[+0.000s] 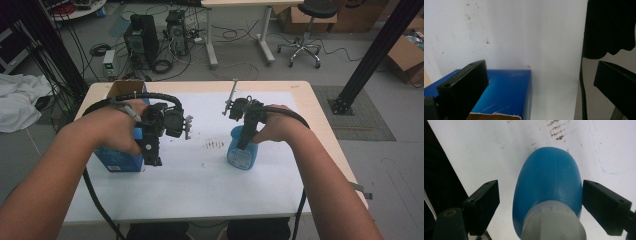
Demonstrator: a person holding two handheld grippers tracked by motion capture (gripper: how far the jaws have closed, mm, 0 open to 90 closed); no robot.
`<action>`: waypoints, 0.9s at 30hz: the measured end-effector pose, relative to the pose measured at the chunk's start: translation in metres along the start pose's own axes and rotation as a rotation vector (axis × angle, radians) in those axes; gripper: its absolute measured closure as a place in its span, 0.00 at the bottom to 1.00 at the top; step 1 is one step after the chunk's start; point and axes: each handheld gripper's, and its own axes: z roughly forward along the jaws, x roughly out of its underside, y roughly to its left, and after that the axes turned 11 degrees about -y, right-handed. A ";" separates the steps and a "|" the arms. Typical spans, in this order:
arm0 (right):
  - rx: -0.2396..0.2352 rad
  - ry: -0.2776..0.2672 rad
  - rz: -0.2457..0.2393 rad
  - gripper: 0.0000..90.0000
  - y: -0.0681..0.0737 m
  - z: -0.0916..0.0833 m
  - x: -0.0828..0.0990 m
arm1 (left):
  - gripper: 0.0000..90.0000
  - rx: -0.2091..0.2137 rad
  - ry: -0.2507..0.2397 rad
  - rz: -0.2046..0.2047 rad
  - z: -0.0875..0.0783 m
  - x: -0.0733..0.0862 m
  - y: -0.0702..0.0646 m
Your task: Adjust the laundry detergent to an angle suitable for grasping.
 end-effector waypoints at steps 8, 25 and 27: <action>0.004 -0.017 -0.008 0.14 0.001 -0.009 0.002 | 0.00 0.001 -0.007 0.001 0.001 -0.001 0.001; 0.056 -0.039 0.000 0.00 0.003 -0.040 0.015 | 0.00 0.008 0.002 0.008 0.002 -0.007 0.002; 0.058 -0.041 -0.001 0.00 0.004 -0.041 0.016 | 0.00 0.011 0.005 0.008 0.002 -0.008 0.002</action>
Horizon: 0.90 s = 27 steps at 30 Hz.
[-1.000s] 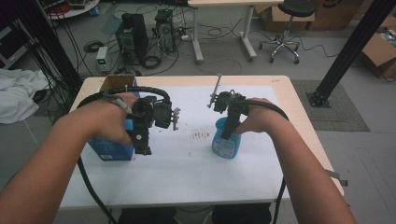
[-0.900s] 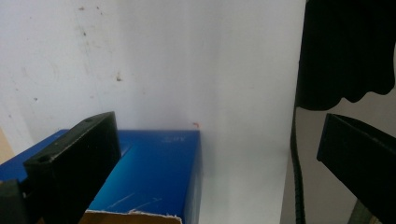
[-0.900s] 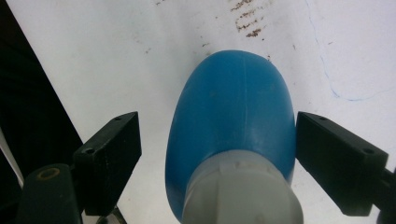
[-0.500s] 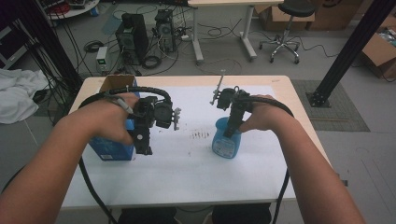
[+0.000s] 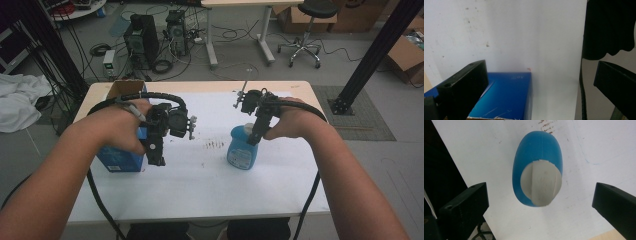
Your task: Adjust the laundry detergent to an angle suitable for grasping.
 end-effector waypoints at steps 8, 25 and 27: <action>0.005 0.003 -0.035 0.00 0.003 -0.015 0.005 | 0.00 0.002 0.003 -0.002 0.000 -0.001 0.002; -0.057 -0.039 -0.137 0.00 0.029 -0.059 0.010 | 0.00 0.001 0.009 0.000 -0.004 -0.006 0.008; -0.060 -0.036 -0.156 0.00 0.033 -0.061 0.011 | 0.00 0.001 0.006 -0.003 -0.004 -0.006 0.008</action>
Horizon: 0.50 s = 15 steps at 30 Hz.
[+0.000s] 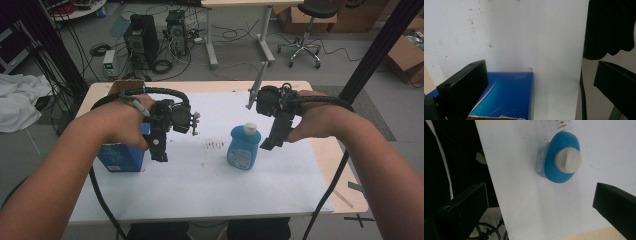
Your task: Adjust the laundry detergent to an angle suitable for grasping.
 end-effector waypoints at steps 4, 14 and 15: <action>-0.009 0.001 -0.060 0.00 0.017 0.002 -0.003 | 0.00 -0.002 -0.001 0.000 -0.001 0.000 0.001; -0.050 0.041 -0.125 0.00 0.044 0.018 -0.004 | 0.00 -0.002 0.007 0.003 -0.002 -0.005 0.003; -0.057 0.046 -0.123 0.00 0.046 0.019 -0.003 | 0.00 -0.005 0.006 0.001 -0.002 -0.005 0.003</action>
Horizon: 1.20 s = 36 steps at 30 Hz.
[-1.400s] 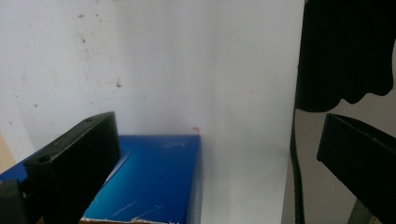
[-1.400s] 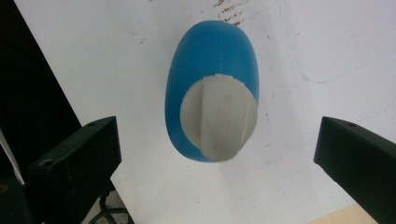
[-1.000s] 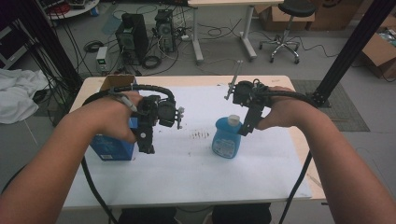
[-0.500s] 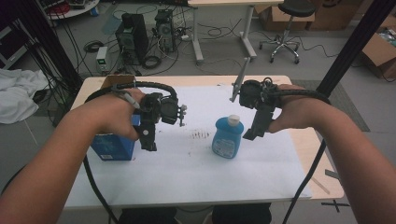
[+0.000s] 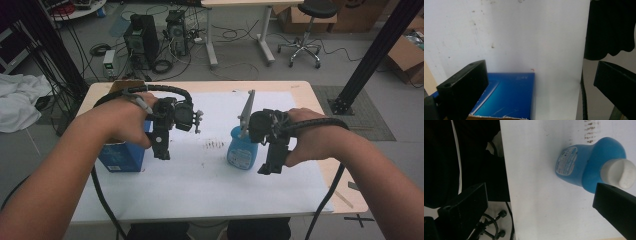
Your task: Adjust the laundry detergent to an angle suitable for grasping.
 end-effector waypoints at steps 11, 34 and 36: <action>-0.018 0.012 -0.008 0.00 0.004 0.004 -0.001 | 0.00 0.007 -0.002 -0.001 0.000 -0.002 0.002; -0.039 0.019 -0.025 0.00 -0.004 0.015 -0.005 | 0.00 -0.007 -0.003 0.000 -0.003 0.002 0.004; -0.033 0.020 -0.026 0.01 -0.005 0.015 -0.006 | 0.00 -0.011 -0.015 -0.002 -0.004 0.002 0.005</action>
